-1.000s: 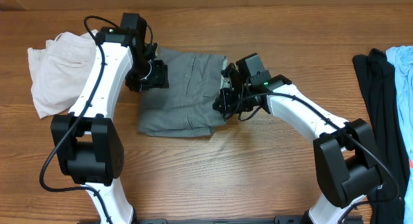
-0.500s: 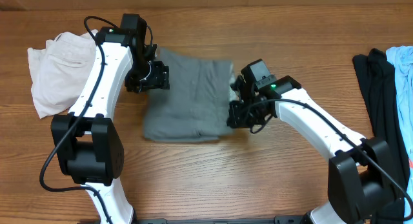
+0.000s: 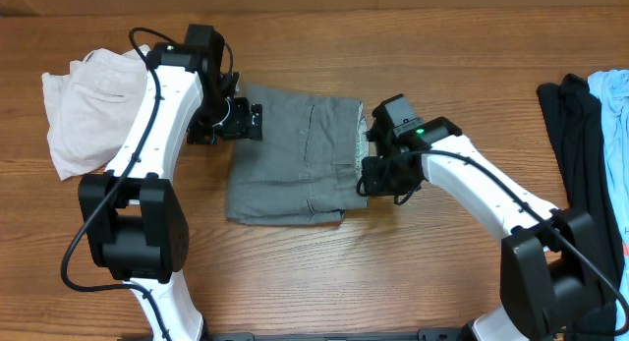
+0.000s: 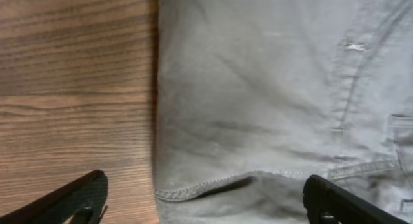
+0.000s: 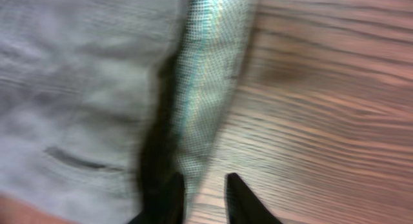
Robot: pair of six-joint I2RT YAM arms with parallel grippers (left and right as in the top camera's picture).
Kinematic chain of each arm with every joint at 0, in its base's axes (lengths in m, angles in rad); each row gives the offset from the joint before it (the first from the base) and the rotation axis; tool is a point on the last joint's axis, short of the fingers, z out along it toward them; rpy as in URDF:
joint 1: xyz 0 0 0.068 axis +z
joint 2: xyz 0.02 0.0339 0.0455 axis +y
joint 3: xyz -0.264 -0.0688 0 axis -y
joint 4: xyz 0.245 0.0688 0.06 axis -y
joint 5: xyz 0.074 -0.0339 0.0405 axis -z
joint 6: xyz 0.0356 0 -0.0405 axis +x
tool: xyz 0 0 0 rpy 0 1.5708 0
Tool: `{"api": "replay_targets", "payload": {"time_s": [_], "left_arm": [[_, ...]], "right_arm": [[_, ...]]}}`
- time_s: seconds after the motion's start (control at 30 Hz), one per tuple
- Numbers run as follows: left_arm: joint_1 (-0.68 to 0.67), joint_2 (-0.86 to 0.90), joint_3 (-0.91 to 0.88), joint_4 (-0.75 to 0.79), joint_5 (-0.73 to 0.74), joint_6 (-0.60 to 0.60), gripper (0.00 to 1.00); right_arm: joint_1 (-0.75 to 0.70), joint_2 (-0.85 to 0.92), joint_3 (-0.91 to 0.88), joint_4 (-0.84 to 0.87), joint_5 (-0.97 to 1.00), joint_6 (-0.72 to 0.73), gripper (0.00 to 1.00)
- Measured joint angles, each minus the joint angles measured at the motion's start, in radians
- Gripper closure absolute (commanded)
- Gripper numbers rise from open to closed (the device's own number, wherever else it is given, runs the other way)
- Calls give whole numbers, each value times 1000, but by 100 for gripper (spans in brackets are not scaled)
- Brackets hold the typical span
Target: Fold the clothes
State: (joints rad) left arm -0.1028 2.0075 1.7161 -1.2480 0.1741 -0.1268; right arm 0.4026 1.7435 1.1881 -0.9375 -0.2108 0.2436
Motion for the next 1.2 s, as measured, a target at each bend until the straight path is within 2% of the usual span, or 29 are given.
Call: {"api": "replay_targets", "payload": {"time_s": [0.17,0.4,0.57,0.8,1.0,1.2], "left_arm": [[2,0,-87,118,-23,-25,0],[40,0,-221,269,-24,-52,0],[106,0,-282,374,102,-53,0],[153,0,-297,374,211,-48,0],[121,2,-304,384,236,-42,0],[75,23,-333,454,274,-34,0]], "right_arm": [[-35,-26,-1,-9,18,-5,60],[-36,-112,-1,-53,4,-9,59],[-36,-114,-1,-55,-16,-9,59],[-36,-114,-1,-4,-112,-48,55],[-36,-114,-1,47,-193,-75,50],[-36,-114,-1,38,-217,-84,50]]}}
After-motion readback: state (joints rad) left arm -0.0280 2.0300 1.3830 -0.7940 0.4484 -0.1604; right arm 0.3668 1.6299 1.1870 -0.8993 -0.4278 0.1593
